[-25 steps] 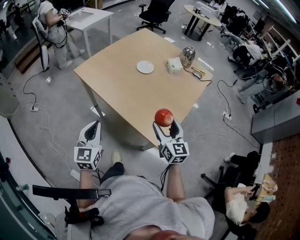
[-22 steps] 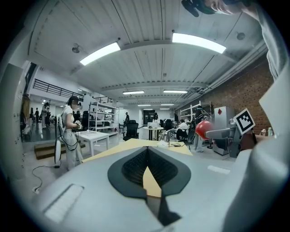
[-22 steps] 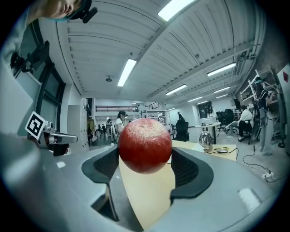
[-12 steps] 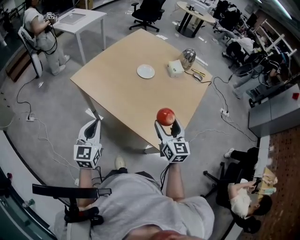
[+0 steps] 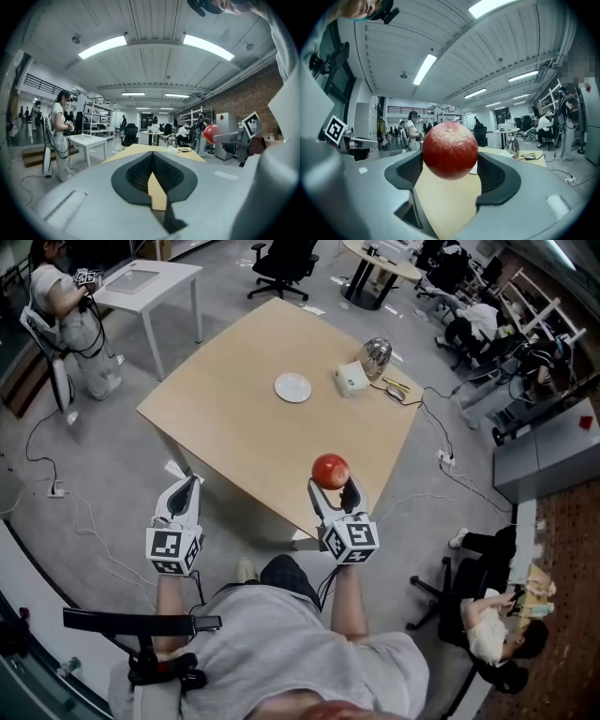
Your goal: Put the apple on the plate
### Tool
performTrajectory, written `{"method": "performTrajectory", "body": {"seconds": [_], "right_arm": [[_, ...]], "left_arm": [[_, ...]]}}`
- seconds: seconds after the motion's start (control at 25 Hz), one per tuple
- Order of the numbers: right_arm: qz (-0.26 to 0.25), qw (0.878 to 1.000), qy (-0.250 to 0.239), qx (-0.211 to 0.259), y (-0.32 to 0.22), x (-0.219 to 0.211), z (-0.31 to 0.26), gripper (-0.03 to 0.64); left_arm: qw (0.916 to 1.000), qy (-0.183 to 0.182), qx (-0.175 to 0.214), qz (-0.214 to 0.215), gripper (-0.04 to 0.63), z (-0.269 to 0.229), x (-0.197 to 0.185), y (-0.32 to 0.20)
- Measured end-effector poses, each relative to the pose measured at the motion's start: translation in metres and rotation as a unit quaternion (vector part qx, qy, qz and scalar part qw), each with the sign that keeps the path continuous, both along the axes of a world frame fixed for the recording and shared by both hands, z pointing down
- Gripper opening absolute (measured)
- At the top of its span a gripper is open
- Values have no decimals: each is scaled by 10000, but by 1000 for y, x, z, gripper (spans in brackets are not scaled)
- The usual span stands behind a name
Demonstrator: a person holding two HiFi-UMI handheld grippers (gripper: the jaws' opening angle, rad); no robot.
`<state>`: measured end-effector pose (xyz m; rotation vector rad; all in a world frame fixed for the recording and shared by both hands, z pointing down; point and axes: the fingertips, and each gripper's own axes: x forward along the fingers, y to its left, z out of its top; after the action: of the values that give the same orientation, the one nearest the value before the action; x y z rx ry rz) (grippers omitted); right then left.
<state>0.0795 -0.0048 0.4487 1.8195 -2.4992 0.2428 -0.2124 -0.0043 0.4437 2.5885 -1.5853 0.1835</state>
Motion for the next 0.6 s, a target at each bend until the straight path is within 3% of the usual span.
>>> {"method": "performTrajectory", "body": {"seconds": [0.6], "right_arm": [[112,9999,57,-41,-45,2,5,367]], "left_arm": [[9996,5,-131,266,20,11,9,-52]]}}
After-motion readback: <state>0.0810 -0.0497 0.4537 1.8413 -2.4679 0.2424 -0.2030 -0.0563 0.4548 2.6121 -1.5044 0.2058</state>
